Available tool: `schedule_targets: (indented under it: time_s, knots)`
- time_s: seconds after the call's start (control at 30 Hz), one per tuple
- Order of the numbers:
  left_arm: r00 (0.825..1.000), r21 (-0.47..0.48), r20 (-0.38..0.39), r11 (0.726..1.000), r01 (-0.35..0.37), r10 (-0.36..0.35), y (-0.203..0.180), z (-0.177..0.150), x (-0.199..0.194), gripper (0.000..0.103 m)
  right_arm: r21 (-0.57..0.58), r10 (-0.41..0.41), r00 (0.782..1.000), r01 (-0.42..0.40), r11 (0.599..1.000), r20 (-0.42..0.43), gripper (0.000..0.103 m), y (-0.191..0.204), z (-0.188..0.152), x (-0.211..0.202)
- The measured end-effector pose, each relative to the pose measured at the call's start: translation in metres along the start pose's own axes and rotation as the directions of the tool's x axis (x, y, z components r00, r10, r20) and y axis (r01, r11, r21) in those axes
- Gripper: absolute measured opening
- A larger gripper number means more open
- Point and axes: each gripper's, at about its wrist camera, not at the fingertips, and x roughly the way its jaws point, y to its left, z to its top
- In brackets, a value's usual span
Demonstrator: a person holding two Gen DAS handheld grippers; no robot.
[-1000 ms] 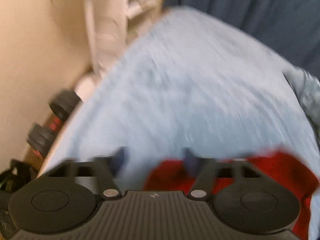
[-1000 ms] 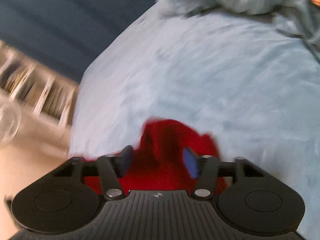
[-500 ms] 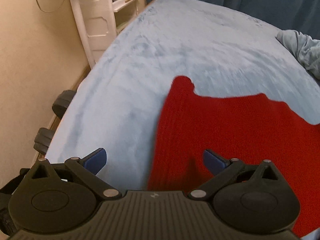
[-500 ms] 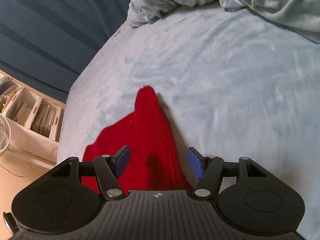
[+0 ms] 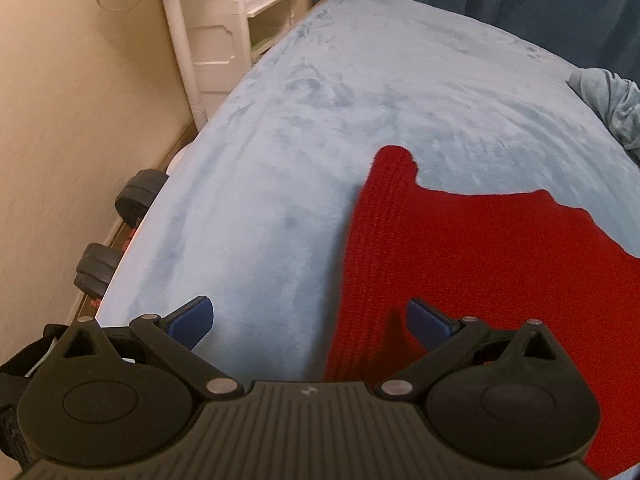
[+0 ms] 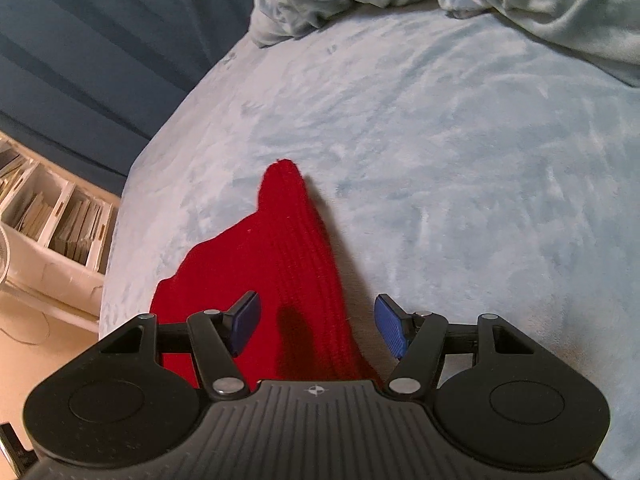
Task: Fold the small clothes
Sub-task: 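Lay the held hem over the collar and open both grippers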
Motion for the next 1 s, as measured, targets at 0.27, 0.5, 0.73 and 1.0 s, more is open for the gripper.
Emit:
schedule_targets:
  time_s: [0.27,0.5,0.73,1.0]
  knots:
    - [1.0,-0.024,0.01,0.999,0.027,-0.027,0.005,0.007,0.015,0.103,-0.044,-0.045,0.999,0.046,0.998,0.007,0.066,0.001,0.013,0.025]
    - [0.998,-0.024,-0.006,0.998,0.066,-0.066,-0.005,0.015,0.039,0.101,-0.147,-0.041,0.999,0.041,0.988,-0.002,0.064,0.029,0.012,0.048]
    - [0.979,-0.162,0.034,0.966,0.202,-0.199,0.011,0.034,0.019,0.011,-0.22,0.155,0.985,-0.135,0.966,0.078,0.012,0.054,0.018,0.015]
    - [0.964,-0.29,-0.12,0.937,0.194,-0.237,0.041,0.013,0.069,0.014,0.033,0.013,1.0,-0.012,0.999,-0.028,0.012,-0.014,0.013,0.055]
